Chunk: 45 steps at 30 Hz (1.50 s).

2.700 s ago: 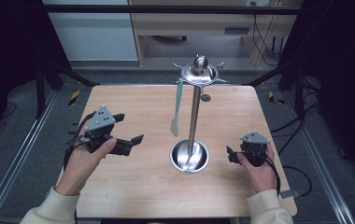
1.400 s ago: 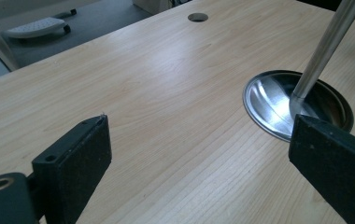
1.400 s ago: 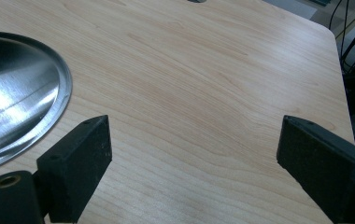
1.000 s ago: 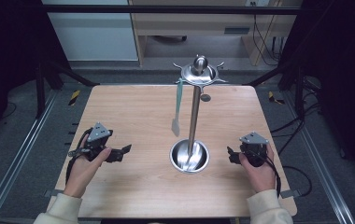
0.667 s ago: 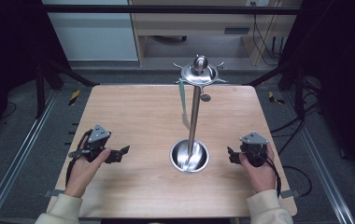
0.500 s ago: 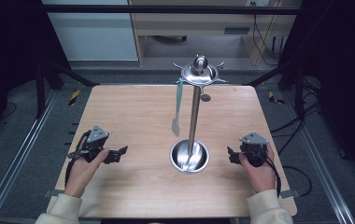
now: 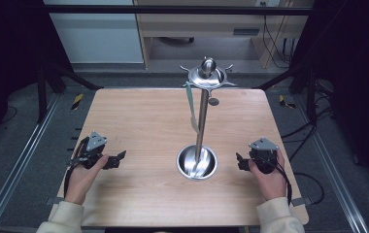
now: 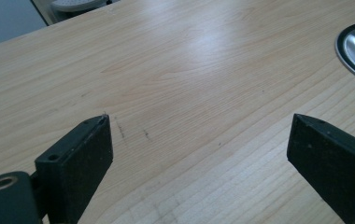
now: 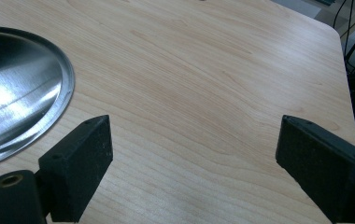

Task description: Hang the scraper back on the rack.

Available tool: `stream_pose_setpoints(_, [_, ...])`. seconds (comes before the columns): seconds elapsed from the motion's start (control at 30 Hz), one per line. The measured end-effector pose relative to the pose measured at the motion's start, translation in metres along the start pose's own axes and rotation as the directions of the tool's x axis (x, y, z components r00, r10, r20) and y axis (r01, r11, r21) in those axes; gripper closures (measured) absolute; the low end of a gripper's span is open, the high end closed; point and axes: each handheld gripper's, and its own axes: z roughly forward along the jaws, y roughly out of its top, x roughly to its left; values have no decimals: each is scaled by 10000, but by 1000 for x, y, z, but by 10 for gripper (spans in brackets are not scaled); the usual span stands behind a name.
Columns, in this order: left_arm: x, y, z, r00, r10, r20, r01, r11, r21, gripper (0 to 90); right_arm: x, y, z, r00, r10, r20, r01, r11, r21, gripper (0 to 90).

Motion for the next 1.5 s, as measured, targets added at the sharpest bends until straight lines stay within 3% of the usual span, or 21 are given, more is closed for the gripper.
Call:
stream_pose_setpoints(0.37, [17, -16, 0, 9985, -307, -460, 308, 9995, 21, 67, 0, 0, 0, 10000, 11, 1, -11, 10000, -20, 112])
stream_pose_setpoints(0.5, [20, -18, 0, 9981, -236, -573, 240, 9997, 57, 67, 0, 0, 0, 10000, 16, -8, -16, 10000, -41, 112])
stream_pose_setpoints(1.17, [36, -39, 3, 9957, -579, -717, 602, 9977, 313, 66, 1, 0, 0, 9999, -99, -20, 99, 9999, -41, 110])
stream_pose_setpoints(1.27, [40, -41, 0, 9930, -757, -904, 765, 9971, 46, 67, 1, -1, 1, 9999, -114, -26, 114, 9999, 1, 110])
stream_pose_setpoints(1.5, [45, -48, -2, 9917, -729, -1060, 765, 9966, 307, 67, 3, 0, 3, 9998, -167, -54, 167, 9998, 63, 110])
